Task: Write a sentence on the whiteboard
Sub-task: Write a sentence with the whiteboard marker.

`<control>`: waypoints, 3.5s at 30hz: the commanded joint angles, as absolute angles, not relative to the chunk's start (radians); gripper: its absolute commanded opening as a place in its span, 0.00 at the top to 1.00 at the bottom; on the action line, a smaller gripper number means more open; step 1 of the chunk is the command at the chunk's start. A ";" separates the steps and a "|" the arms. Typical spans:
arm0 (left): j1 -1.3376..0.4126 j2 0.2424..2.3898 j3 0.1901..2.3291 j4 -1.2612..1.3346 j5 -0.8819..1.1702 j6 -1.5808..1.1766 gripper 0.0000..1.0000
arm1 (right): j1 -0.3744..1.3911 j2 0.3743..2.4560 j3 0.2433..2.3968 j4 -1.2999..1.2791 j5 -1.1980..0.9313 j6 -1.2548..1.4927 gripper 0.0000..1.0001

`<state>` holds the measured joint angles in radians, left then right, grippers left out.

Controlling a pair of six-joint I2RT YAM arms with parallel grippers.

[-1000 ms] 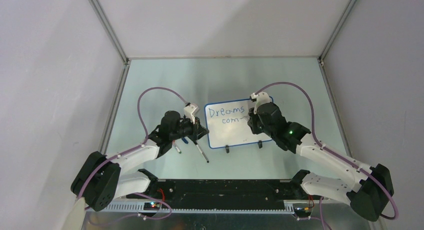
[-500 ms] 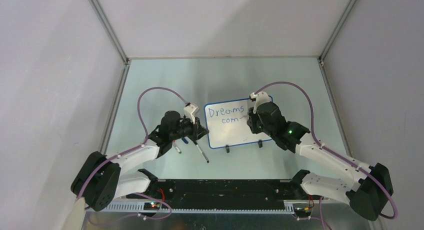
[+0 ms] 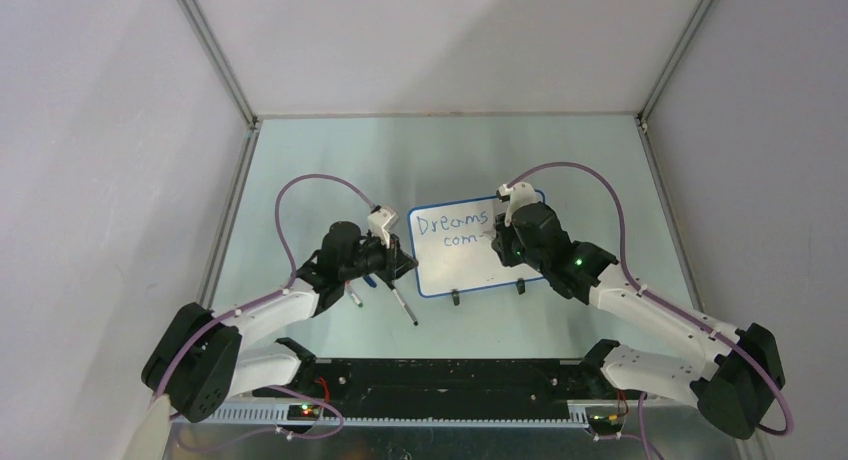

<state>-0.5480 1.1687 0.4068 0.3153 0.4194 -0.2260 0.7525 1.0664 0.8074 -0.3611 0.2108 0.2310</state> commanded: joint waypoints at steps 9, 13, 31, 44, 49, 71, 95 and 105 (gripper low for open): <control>-0.554 1.150 0.427 0.332 0.428 -0.202 0.79 | 0.746 1.054 0.843 -0.379 0.253 0.225 1.00; -0.554 1.150 0.426 0.333 0.427 -0.202 0.79 | 0.745 1.052 0.844 -0.371 0.253 0.223 1.00; -0.554 1.150 0.426 0.334 0.428 -0.202 0.79 | 0.741 1.075 0.872 -0.349 0.232 0.212 1.00; -0.554 1.149 0.426 0.332 0.428 -0.202 0.79 | 0.753 1.102 0.877 -0.336 0.186 0.213 1.00; -0.554 1.149 0.426 0.333 0.428 -0.202 0.79 | 0.758 1.103 0.877 -0.358 0.188 0.216 1.00; -0.553 1.149 0.426 0.332 0.427 -0.202 0.79 | 0.768 1.080 0.840 -0.420 0.211 0.235 1.00; -0.554 1.150 0.426 0.333 0.427 -0.202 0.79 | 0.755 1.010 0.833 -0.421 0.236 0.240 1.00; -0.554 1.148 0.426 0.332 0.426 -0.202 0.79 | 0.858 0.925 0.792 -0.381 0.266 0.243 1.00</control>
<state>-0.5480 1.1687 0.4068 0.3119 0.4202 -0.2260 0.8116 0.9726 0.8261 -0.4347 0.2241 0.2356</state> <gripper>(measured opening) 0.209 0.145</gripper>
